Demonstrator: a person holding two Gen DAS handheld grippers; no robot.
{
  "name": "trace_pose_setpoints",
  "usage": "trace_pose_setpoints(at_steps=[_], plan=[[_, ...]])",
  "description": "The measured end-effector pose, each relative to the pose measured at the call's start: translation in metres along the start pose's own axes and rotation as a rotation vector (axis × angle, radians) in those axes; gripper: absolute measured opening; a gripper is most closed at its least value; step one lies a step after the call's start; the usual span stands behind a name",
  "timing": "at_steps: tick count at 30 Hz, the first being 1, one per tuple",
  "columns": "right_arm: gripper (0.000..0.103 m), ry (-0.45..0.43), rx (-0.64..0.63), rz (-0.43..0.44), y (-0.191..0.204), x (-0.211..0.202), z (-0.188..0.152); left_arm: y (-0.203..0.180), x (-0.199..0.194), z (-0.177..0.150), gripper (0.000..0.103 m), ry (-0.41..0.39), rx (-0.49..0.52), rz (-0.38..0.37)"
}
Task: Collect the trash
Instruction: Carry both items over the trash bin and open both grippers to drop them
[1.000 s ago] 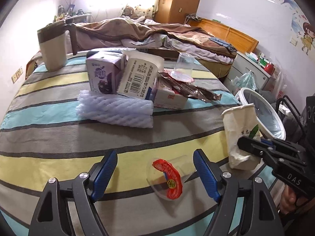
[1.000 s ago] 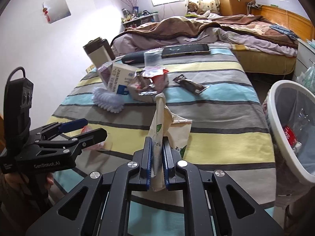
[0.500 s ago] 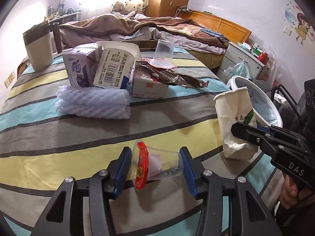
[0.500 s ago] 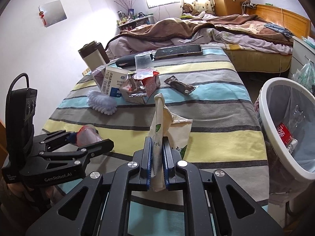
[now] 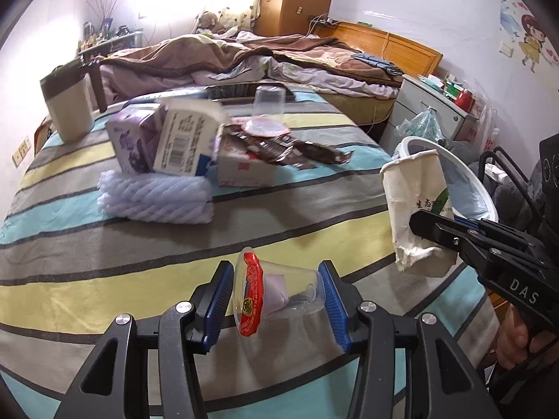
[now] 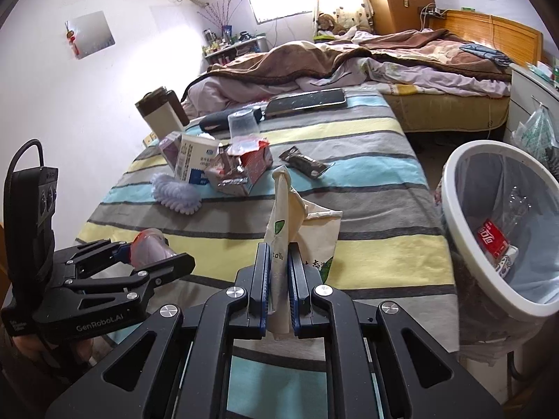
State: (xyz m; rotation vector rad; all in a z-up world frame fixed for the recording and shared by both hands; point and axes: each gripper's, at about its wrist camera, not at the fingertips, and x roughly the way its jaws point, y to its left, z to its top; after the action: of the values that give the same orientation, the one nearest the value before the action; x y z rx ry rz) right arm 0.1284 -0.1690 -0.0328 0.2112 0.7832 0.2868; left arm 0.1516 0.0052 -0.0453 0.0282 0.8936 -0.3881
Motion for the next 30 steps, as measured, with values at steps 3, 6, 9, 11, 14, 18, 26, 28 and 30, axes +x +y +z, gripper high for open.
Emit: trace_pose_setpoints(at_steps=[3,6,9,11,14,18,26,28,30], plan=[[0.012,-0.012,0.009,-0.003,-0.006,-0.006,0.001,-0.011,-0.005,0.004,0.05,-0.011,0.016,-0.006],[0.012,-0.029,0.017,-0.014,-0.013,-0.014,0.003,-0.024,-0.009,0.01,0.05,-0.025,0.033,-0.01],[0.012,-0.048,0.028,-0.025,-0.02,-0.023,0.005,-0.037,-0.012,0.018,0.05,-0.041,0.053,-0.022],[0.012,-0.061,0.039,-0.035,-0.027,-0.029,0.007,-0.047,-0.013,0.023,0.05,-0.049,0.067,-0.03],[0.012,-0.081,0.055,-0.05,-0.039,-0.039,0.008,-0.063,-0.014,0.032,0.05,-0.059,0.096,-0.043],[0.012,-0.107,0.073,-0.083,-0.056,-0.052,0.01,-0.089,-0.011,0.042,0.05,-0.069,0.12,-0.067],[0.012,-0.143,0.123,-0.163,-0.099,-0.073,0.012,-0.142,0.003,0.062,0.05,-0.077,0.175,-0.131],[0.012,-0.145,0.137,-0.18,-0.108,-0.076,0.011,-0.156,0.008,0.067,0.05,-0.075,0.193,-0.144],[0.012,-0.148,0.152,-0.197,-0.116,-0.078,0.011,-0.169,0.014,0.071,0.05,-0.071,0.214,-0.158]])
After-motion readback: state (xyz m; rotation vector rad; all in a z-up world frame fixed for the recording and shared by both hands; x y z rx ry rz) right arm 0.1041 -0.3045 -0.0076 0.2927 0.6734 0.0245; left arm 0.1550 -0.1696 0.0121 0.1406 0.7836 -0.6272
